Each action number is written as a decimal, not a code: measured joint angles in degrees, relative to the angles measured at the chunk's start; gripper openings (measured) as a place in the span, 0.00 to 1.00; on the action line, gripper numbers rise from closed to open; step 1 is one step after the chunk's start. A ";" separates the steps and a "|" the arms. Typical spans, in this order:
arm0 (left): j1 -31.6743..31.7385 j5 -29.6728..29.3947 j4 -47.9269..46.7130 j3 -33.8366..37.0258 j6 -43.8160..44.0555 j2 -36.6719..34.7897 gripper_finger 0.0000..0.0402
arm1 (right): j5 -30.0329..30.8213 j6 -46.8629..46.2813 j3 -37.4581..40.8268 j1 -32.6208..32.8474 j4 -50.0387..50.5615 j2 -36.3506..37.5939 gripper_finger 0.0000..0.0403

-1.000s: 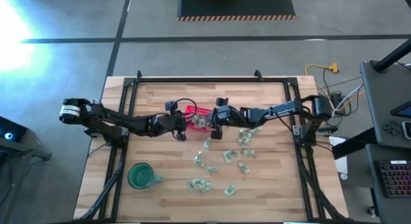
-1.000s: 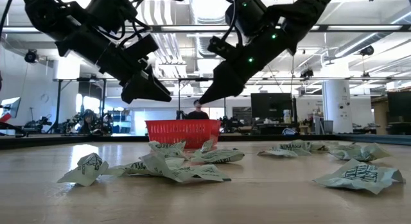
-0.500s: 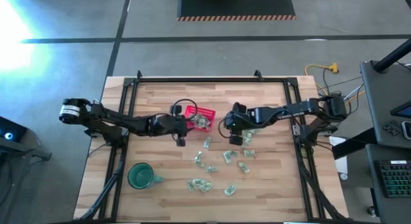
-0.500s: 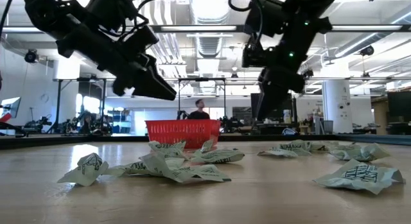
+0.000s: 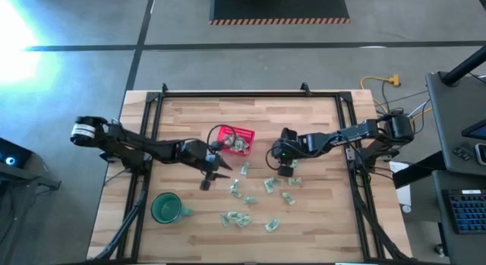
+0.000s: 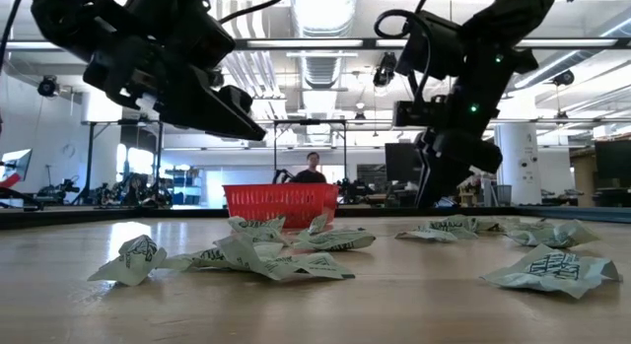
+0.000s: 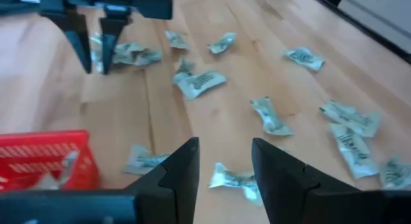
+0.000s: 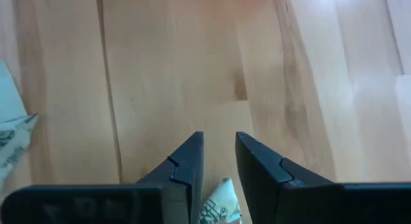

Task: Pick and place items into bin
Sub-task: Put the stevia packet into the red bin

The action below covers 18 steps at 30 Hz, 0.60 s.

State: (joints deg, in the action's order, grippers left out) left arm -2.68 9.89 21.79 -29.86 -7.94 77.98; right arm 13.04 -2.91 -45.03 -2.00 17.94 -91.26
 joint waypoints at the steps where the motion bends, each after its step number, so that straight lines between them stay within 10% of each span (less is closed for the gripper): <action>1: -0.44 0.00 0.62 0.02 0.15 0.36 0.31 | 0.00 -0.10 0.20 0.00 -0.03 0.00 0.19; 18: -5.56 -11.72 4.74 -0.58 9.92 11.25 0.31 | 0.00 -0.77 0.37 0.00 -0.34 0.02 0.19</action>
State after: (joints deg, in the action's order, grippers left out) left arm -8.24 -1.83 26.52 -30.44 1.99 89.24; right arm 13.04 -3.68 -44.66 -2.00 17.60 -91.24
